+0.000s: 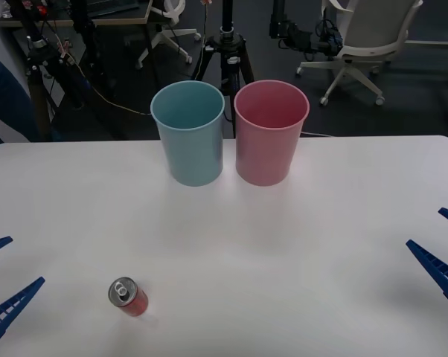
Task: Grasp the object on the table and drop it into the matching bin: aluminum can to the light blue bin, PET bottle to the pink bin.
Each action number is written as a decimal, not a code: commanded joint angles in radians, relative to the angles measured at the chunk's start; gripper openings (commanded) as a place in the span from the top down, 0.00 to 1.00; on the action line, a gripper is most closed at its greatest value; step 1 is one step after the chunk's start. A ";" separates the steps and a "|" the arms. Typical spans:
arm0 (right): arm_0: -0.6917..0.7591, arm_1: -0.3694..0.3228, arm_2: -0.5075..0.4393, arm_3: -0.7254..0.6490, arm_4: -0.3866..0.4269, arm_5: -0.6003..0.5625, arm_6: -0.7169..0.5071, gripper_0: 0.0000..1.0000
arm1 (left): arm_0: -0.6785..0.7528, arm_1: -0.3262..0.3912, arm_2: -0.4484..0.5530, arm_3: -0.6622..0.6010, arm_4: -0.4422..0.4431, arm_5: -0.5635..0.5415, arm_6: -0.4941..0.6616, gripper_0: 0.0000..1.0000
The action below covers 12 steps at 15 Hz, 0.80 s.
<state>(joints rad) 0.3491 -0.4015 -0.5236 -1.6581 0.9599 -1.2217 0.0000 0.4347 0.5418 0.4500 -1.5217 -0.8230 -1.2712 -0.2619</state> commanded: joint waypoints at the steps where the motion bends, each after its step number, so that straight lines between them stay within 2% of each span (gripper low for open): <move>1: 0.000 0.000 0.000 0.000 0.000 0.000 0.000 0.00 | -0.001 0.053 -0.077 0.091 0.045 -0.019 -0.137 0.00; 6: 0.000 0.000 0.000 0.000 0.000 0.000 0.000 0.00 | -0.057 0.132 -0.223 0.252 0.102 -0.076 -0.355 0.00; 12: 0.000 0.000 0.000 0.000 0.000 0.000 0.000 0.00 | -0.171 0.155 -0.369 0.411 0.113 -0.103 -0.502 0.00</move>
<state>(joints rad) 0.3491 -0.4015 -0.5236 -1.6581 0.9599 -1.2217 0.0000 0.2816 0.6963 0.1001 -1.1324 -0.7105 -1.3740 -0.7518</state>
